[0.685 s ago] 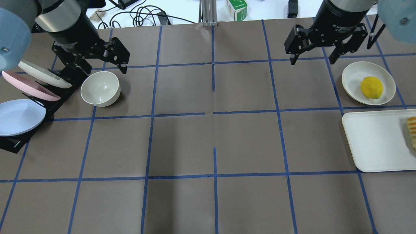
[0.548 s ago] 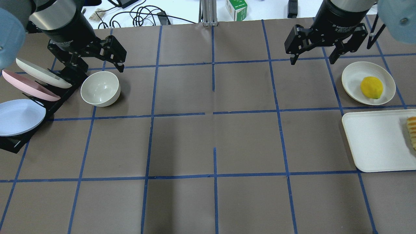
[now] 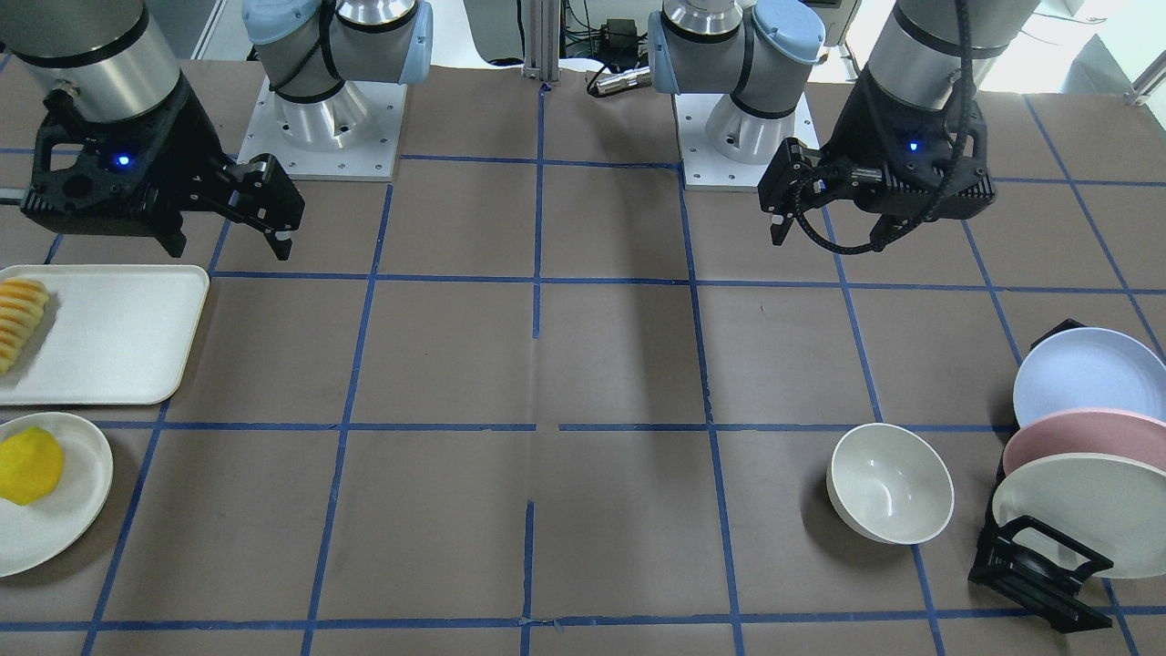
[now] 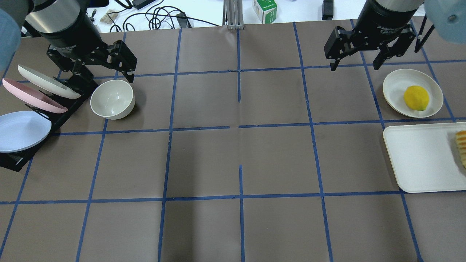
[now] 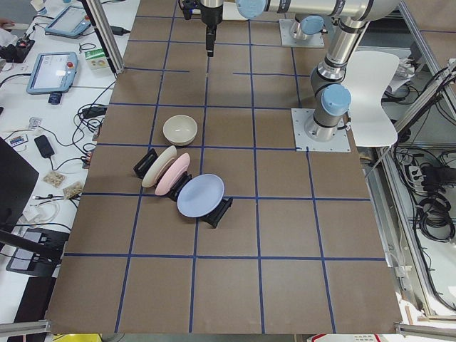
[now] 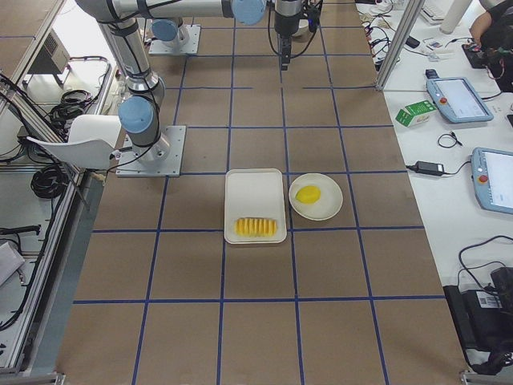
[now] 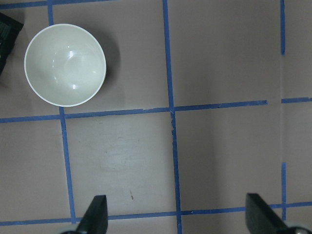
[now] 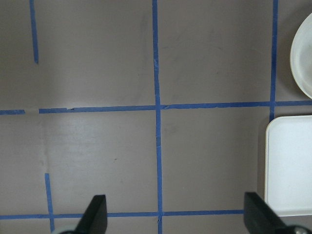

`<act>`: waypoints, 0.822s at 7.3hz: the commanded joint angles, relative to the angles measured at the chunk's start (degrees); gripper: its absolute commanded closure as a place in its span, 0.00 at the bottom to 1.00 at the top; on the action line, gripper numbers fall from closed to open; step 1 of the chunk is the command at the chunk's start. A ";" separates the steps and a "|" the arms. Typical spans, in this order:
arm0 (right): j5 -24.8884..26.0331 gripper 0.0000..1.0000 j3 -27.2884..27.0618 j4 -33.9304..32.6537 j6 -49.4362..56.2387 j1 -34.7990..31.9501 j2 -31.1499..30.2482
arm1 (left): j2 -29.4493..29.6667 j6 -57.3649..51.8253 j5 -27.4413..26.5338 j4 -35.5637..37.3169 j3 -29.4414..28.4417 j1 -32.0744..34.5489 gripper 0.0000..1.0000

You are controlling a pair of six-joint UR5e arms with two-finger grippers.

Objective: Place bowl and put lemon in it

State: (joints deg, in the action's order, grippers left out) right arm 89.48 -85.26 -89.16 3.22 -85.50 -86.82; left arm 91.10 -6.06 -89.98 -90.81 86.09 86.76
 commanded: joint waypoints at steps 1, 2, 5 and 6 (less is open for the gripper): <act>0.17 0.00 0.19 -0.04 12.09 12.40 1.64 | 5.28 -2.62 0.33 0.89 -1.89 -3.16 0.00; 0.26 0.00 0.45 -1.00 18.43 18.21 3.22 | 9.14 -8.56 -0.54 4.03 -0.67 -5.44 0.00; 0.35 0.00 0.63 -8.89 34.00 29.41 7.44 | 18.12 -18.44 -0.11 25.07 7.04 -17.76 0.00; 0.17 0.00 0.54 -9.88 34.74 29.52 8.85 | 20.93 -18.81 -0.11 30.46 9.16 -17.94 0.00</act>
State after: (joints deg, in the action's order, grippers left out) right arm 89.78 -84.68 -96.78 34.72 -57.58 -79.84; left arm 108.33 -22.99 -90.11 -68.31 92.19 70.14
